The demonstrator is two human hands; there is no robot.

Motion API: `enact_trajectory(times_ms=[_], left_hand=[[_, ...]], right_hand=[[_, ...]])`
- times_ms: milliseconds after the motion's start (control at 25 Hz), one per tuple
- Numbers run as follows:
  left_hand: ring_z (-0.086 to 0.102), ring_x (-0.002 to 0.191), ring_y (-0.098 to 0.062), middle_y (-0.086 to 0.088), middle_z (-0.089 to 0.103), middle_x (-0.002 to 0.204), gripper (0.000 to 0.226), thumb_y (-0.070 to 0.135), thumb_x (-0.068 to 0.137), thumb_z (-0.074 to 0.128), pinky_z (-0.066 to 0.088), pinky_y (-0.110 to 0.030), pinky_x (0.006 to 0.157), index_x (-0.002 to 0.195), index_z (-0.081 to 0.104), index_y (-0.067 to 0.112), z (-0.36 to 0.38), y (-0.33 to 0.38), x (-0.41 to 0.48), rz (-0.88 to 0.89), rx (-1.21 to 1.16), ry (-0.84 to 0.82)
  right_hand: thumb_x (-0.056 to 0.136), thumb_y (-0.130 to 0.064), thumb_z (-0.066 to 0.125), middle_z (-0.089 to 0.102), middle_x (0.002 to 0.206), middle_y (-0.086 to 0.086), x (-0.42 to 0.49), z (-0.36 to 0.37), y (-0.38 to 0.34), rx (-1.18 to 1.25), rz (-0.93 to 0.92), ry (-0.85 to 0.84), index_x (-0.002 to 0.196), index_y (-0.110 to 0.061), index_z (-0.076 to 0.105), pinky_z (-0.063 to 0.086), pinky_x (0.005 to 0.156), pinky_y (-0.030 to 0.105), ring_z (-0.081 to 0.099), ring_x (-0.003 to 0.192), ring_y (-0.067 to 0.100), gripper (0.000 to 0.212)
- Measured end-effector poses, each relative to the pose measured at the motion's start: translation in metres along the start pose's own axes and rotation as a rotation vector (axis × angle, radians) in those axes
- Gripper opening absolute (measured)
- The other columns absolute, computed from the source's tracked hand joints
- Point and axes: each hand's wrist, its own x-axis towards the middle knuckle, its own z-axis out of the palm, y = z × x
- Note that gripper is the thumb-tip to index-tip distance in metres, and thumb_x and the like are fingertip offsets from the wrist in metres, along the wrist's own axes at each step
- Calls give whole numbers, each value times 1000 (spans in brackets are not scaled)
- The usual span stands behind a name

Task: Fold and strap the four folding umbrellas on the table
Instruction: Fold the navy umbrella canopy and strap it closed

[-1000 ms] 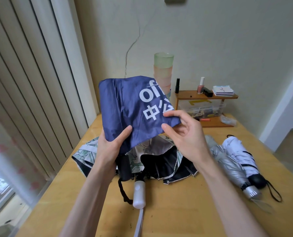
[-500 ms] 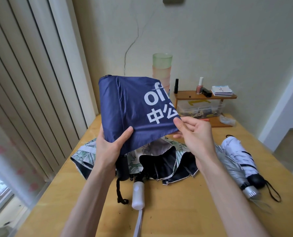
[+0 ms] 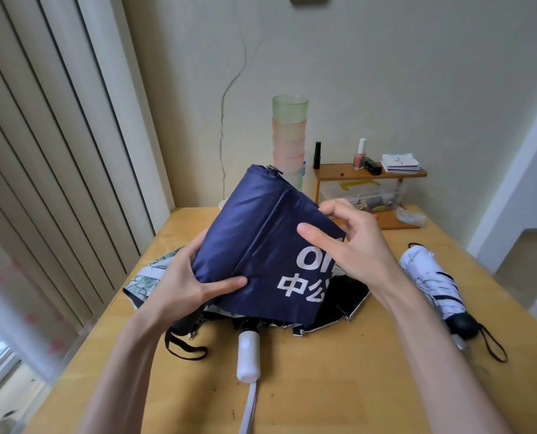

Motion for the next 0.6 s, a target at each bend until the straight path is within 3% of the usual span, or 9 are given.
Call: enact_trajectory(times_ms=[160, 280, 440, 520, 600], left_hand=[[65, 118, 5, 29, 70, 125, 79, 24, 64, 94, 53, -18, 95, 132, 59, 43, -5, -5, 1, 41, 7, 47], [68, 116, -1, 22, 73, 122, 75, 21, 66, 93, 57, -18, 91, 133, 62, 37, -12, -11, 1, 48, -11, 132], [74, 109, -12, 10, 76, 120, 77, 17, 65, 93, 61, -22, 76, 135, 63, 27, -26, -14, -2, -41, -153, 192], [73, 113, -12, 11, 75, 124, 79, 17, 63, 94, 62, -29, 86, 135, 63, 28, -26, -12, -3, -46, -137, 161], [70, 117, -8, 17, 73, 126, 81, 18, 61, 96, 58, -37, 98, 133, 63, 33, -24, -10, -3, -41, -92, 133]], right_hand=[[79, -55, 80, 77, 88, -6, -1, -17, 0, -161, 76, -20, 84, -21, 84, 53, 82, 38, 69, 82, 13, 34], [81, -50, 79, 79, 78, -3, -5, -40, -4, -146, 86, 75, 76, -13, 80, 61, 87, 42, 76, 79, 16, 38], [90, -33, 78, 79, 105, 0, -5, -42, -9, 9, 88, 21, 107, -13, 75, 61, 98, 36, 77, 100, 14, 27], [91, -29, 79, 74, 118, -2, -4, -26, -11, 62, 74, -29, 125, -22, 69, 60, 97, 28, 75, 107, 11, 37], [92, -22, 79, 73, 118, -3, -4, -12, -10, 106, 57, -62, 127, -23, 67, 60, 91, 25, 75, 107, 13, 37]])
